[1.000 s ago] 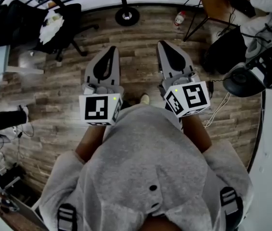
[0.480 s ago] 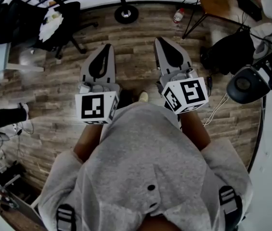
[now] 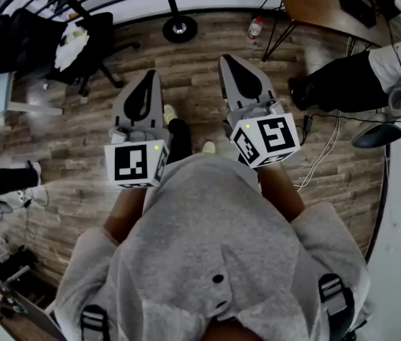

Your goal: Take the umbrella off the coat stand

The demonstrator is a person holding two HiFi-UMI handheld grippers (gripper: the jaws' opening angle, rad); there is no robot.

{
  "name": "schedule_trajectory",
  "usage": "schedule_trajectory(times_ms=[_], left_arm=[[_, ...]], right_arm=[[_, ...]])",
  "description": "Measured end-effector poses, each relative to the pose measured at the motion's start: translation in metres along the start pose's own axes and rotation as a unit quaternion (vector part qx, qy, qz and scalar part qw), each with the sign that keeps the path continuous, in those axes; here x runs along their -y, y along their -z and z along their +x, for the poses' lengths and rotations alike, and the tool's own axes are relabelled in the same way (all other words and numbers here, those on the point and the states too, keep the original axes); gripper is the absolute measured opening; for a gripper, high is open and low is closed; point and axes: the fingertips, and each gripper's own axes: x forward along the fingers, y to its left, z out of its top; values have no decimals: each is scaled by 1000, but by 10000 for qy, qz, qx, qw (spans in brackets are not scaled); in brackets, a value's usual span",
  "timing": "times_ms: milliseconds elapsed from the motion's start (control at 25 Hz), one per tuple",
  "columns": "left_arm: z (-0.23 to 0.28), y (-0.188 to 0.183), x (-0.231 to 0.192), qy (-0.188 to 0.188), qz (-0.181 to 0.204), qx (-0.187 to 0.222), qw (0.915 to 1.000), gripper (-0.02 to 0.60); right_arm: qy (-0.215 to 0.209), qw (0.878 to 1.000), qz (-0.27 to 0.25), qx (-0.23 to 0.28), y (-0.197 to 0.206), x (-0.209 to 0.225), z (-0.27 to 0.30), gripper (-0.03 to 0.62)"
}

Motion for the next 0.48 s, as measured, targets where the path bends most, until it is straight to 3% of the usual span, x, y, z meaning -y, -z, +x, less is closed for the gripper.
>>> schedule_trajectory(times_ms=[480], left_arm=[[6, 4, -12, 44, 57, -50, 10000, 11]], right_arm=[[61, 10000, 11, 15, 4, -3, 11, 9]])
